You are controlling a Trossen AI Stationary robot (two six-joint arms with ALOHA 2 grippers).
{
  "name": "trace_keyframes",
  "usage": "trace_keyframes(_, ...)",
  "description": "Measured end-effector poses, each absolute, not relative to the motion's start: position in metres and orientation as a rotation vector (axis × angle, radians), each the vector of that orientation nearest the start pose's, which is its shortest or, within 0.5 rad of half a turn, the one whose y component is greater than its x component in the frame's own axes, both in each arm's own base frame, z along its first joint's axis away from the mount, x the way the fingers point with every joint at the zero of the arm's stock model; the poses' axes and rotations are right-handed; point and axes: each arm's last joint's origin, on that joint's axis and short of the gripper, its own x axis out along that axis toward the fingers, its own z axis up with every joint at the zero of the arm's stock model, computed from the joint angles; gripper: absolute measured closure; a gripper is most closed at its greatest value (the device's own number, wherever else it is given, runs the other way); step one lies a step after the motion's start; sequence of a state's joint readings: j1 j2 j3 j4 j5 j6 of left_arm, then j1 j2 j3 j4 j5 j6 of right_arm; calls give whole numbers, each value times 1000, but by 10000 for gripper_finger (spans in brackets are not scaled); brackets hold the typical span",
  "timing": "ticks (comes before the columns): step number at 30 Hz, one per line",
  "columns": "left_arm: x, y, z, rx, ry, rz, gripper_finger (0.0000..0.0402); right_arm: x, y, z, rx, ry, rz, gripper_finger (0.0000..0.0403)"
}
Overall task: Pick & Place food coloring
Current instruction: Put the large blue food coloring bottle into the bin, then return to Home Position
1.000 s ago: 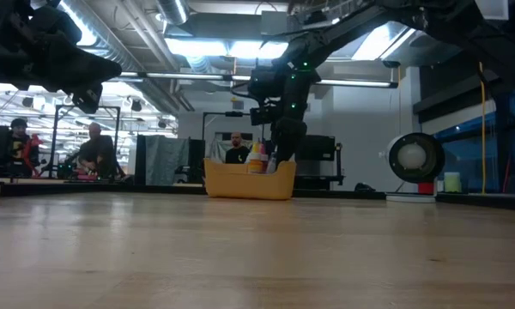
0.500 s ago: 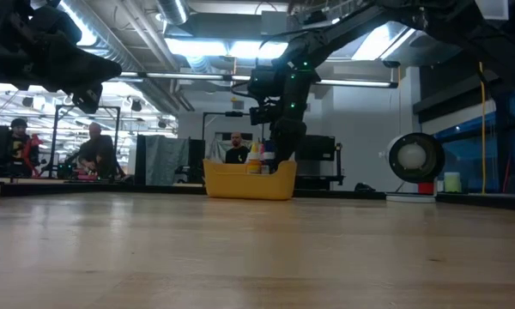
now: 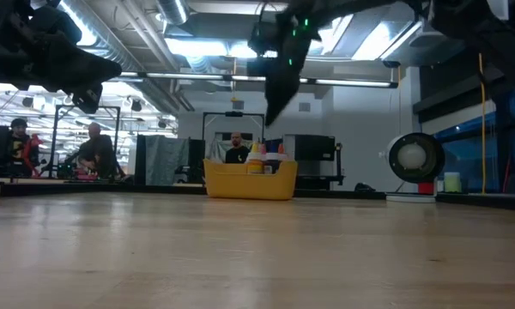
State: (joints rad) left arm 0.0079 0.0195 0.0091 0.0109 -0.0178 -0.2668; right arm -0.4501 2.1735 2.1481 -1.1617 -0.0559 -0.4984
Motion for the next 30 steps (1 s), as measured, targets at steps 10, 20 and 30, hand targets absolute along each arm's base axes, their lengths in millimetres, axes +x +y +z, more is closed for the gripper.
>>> trace_keyframes(10,98,1,167,-267,-8,28,386,381,-170,390,-92,807,-12,214)
trace_keyframes(20,98,2,167,-267,-11,35,387,325,-109,410,-136,375,459,328)
trace_keyframes(30,98,2,167,-267,-12,36,387,238,-29,343,-45,-27,519,397)
